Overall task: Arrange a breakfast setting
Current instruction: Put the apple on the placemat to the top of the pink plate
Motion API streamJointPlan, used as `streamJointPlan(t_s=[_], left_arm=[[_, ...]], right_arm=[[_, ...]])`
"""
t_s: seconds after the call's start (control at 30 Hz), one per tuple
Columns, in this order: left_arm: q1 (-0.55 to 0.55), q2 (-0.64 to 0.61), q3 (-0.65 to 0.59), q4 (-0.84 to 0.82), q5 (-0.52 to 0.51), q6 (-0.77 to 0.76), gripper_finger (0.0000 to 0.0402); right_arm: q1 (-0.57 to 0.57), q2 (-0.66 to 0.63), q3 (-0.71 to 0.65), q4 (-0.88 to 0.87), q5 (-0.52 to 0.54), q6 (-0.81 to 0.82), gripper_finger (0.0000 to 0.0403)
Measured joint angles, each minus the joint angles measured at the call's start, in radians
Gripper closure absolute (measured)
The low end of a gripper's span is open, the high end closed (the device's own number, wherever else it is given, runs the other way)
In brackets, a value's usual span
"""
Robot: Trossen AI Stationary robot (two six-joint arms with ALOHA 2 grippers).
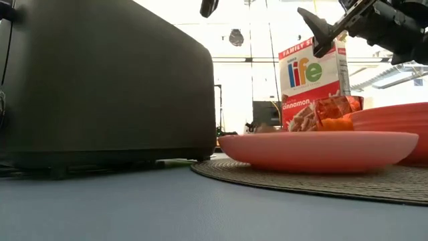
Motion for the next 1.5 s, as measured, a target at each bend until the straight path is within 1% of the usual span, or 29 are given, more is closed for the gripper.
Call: streamJointPlan(t_s=[0.3, 0.5, 0.67, 0.77, 0.9, 1.1, 1.2, 1.3, 1.4, 1.5], left_arm=[[0.008, -0.002, 0.0, -0.022, 0.0, 0.047, 0.0305], [0.057, -0.016, 0.0, -0.062, 0.0, 0.092, 0.0305], [0.126, -0.075, -0.001, -0.176, 0.0, 0.149, 0.0305], [0.176, -0.127, -0.001, -0.264, -0.001, 0.15, 0.0305], [0.242, -0.2, -0.001, -0.362, -0.002, 0.201, 0.0305], [0.345, -0.317, -0.001, -0.486, -0.002, 0.221, 0.0301], [0.4, -0.377, 0.0, -0.568, -0.002, 0.226, 0.0286], [0.455, -0.422, 0.0, -0.629, -0.002, 0.244, 0.0259], [0.502, -0.453, 0.0, -0.692, -0.003, 0.293, 0.0224], [0.548, -0.468, 0.0, -0.78, -0.002, 0.368, 0.0183]], right_arm=[[0.0, 0.0, 0.0, 0.0, 0.0, -0.003, 0.0067], [0.0, 0.0, 0.0, 0.0, 0.0, -0.004, 0.0067], [0.0, 0.0, 0.0, 0.0, -0.001, -0.004, 0.0067], [0.0, -0.001, 0.0, -0.003, -0.001, -0.013, 0.0067], [0.0, 0.0, 0.0, -0.008, -0.001, -0.058, 0.0067], [0.0, 0.0, 0.0, -0.008, 0.0, -0.064, 0.0067], [0.0, 0.0, 0.0, -0.001, 0.008, -0.064, 0.0067], [0.0, 0.0, 0.0, 0.0, 0.089, -0.065, 0.0067], [-0.001, -0.001, 0.0, -0.001, 0.18, -0.084, 0.0067], [-0.001, -0.001, 0.0, 0.0, 0.237, -0.086, 0.0067]])
